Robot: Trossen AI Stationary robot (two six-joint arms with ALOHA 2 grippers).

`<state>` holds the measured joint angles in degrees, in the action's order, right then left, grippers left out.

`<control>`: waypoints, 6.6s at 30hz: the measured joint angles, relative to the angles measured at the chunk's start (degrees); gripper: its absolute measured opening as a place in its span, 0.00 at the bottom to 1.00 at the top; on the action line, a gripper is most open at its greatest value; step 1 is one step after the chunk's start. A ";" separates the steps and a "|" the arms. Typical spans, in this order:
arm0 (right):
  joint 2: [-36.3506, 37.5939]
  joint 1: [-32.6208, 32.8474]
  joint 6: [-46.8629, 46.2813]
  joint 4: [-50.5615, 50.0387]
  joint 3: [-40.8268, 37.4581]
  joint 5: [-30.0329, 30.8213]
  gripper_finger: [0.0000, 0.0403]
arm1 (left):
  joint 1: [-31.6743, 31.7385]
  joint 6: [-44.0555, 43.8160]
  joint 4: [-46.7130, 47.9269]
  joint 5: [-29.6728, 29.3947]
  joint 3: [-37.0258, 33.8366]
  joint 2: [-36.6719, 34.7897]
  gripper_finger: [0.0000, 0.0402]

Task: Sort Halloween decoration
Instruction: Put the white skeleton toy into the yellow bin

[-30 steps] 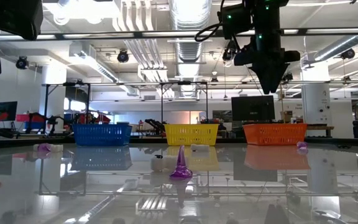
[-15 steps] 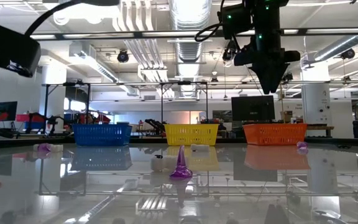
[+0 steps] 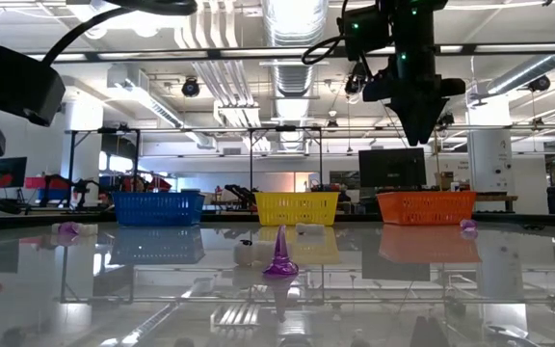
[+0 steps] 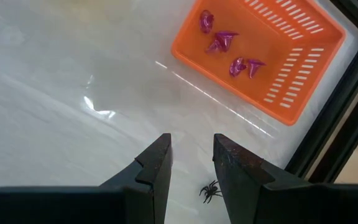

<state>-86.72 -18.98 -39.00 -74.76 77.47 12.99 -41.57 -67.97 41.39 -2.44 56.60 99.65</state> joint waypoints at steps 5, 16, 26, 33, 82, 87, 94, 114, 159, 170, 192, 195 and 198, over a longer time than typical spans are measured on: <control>0.00 0.00 0.00 0.00 0.00 -0.07 0.28 | 0.09 1.24 -0.34 0.29 -0.05 -0.18 0.02; 0.00 0.00 -0.90 0.02 0.00 -0.09 0.28 | 0.52 4.16 -0.74 -3.05 3.07 -4.53 0.00; 0.00 0.00 -0.96 0.02 0.00 -0.09 0.28 | 9.82 13.78 -0.48 -8.94 3.69 -8.33 0.00; 0.02 -0.02 0.32 0.04 0.00 1.36 0.28 | 20.73 25.32 -0.84 -10.69 3.69 -10.30 0.00; 0.04 -0.15 9.54 5.58 0.00 2.08 0.20 | 72.54 73.54 -16.17 13.99 23.68 7.75 0.03; 0.04 -0.15 9.66 5.05 0.00 2.09 0.20 | 73.27 73.54 -13.55 13.97 24.41 10.58 0.12; 0.04 -0.15 9.63 5.03 0.00 2.09 0.20 | 73.25 74.18 -13.30 14.01 24.97 11.53 0.24; 0.11 1.37 15.56 10.53 -1.42 -10.51 0.20 | 69.26 79.01 20.03 13.99 29.48 2.08 0.28; 0.04 55.53 -10.86 18.03 -16.53 -19.20 0.20 | 61.40 69.12 17.87 13.90 4.30 -40.93 0.28; 0.04 58.16 -15.34 31.50 -22.67 -19.39 0.20 | 61.40 69.12 19.22 13.94 4.30 -40.78 0.28; -0.62 58.12 -26.48 40.11 -29.06 -19.18 0.20 | 61.40 68.94 19.26 13.97 4.30 -40.75 0.28; -1.52 58.33 -30.44 40.16 -29.41 -19.63 0.19 | 61.40 68.93 19.26 13.97 4.30 -40.75 0.28; -3.20 58.34 -32.36 40.18 -29.35 -21.29 0.17 | 61.40 68.92 19.33 13.97 3.95 -40.75 0.28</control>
<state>-89.92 39.35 -71.36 -34.58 48.12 -8.29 19.84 0.95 60.72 11.53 60.55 58.89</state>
